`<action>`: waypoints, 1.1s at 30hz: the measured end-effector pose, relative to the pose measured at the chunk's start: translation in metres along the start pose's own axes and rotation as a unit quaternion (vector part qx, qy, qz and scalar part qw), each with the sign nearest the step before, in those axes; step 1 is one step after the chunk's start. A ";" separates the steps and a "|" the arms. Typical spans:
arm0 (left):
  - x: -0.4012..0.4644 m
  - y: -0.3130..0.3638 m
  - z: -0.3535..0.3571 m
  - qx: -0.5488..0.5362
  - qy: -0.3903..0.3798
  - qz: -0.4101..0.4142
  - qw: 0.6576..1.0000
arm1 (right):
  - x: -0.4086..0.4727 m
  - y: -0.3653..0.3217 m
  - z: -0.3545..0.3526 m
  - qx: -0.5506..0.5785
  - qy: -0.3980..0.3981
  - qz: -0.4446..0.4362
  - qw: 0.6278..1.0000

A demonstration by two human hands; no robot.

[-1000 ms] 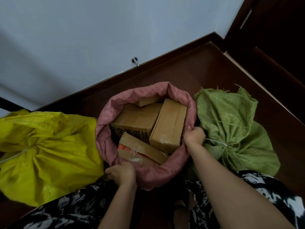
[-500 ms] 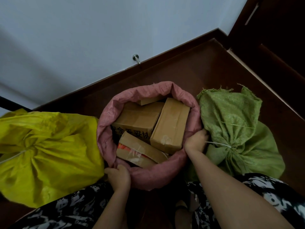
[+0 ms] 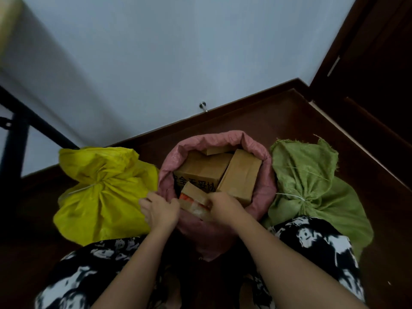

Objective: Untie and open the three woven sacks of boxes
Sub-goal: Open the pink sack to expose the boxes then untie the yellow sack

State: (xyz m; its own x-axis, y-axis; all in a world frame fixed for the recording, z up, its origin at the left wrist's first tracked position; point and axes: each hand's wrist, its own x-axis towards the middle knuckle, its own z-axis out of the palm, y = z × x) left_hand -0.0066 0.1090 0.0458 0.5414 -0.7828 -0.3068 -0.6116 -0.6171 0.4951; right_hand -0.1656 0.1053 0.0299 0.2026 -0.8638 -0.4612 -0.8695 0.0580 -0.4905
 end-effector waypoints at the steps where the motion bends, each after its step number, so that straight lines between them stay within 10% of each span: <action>1: 0.004 -0.002 -0.012 -0.015 0.007 0.000 1.000 | 0.003 -0.014 -0.006 0.018 0.011 -0.022 1.000; 17: 0.095 -0.071 -0.140 -0.042 0.153 0.058 0.986 | 0.044 -0.165 0.005 0.214 0.067 -0.183 0.957; 23: 0.137 -0.090 -0.138 -0.234 0.000 -0.038 0.971 | 0.074 -0.203 0.019 0.213 0.070 -0.237 0.945; 33: 0.143 -0.088 -0.136 -0.240 0.008 -0.032 0.970 | 0.107 -0.207 0.046 0.232 0.135 -0.224 0.937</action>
State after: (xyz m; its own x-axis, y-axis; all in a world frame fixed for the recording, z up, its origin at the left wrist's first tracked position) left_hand 0.2034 0.0623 0.0684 0.5802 -0.7404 -0.3394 -0.2397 -0.5535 0.7976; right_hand 0.0571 0.0233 0.0484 0.3250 -0.9448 0.0415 -0.4212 -0.1839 -0.8881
